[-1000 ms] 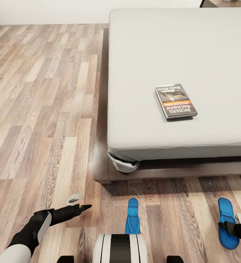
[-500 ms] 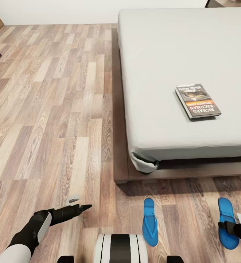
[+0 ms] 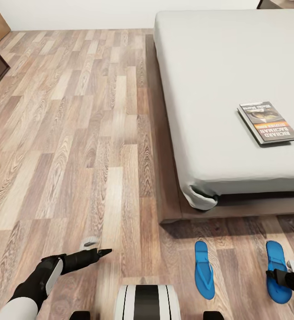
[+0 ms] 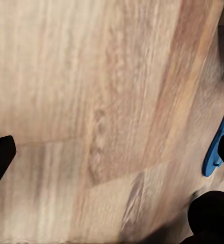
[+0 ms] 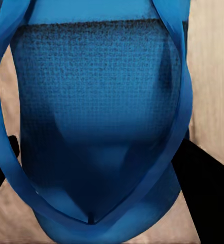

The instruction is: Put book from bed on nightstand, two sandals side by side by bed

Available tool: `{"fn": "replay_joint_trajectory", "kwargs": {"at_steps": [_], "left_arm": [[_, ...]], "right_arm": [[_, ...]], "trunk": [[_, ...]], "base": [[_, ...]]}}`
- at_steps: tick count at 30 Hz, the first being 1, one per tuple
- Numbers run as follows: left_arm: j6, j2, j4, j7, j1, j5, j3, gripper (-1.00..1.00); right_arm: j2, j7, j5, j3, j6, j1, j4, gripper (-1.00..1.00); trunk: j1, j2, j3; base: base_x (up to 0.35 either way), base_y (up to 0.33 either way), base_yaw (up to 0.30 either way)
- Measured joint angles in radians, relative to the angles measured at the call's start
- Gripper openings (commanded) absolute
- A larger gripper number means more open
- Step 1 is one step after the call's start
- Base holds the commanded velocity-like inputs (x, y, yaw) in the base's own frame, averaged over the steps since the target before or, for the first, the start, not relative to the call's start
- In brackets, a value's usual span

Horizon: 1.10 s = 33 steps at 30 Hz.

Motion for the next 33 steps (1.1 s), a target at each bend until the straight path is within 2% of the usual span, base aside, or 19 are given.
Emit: {"fn": "replay_joint_trajectory", "kwargs": {"at_steps": [21, 30, 33], "left_arm": [[0.0, 0.0, 0.0, 0.0, 0.0, 0.0, 0.0, 1.0], [0.0, 0.0, -0.001, 0.0, 0.0, 0.0, 0.001, 1.0], [0.0, 0.0, -0.001, 0.001, 0.0, -0.001, 0.001, 1.0]], "right_arm": [[0.002, 0.0, 0.0, 0.0, 0.0, 0.0, 0.002, -1.0], [0.001, 0.0, 0.0, 0.0, 0.001, 0.0, 0.001, -1.0], [0.001, 0.0, 0.001, 0.0, 0.001, 0.0, 0.001, -1.0]], "trunk": [[0.0, 0.0, 0.0], [0.0, 0.0, 0.0], [0.001, -0.001, -0.011]], "base": [[0.0, 0.288, 0.0], [0.0, 0.055, 0.0], [0.0, 0.003, 0.0]]}}
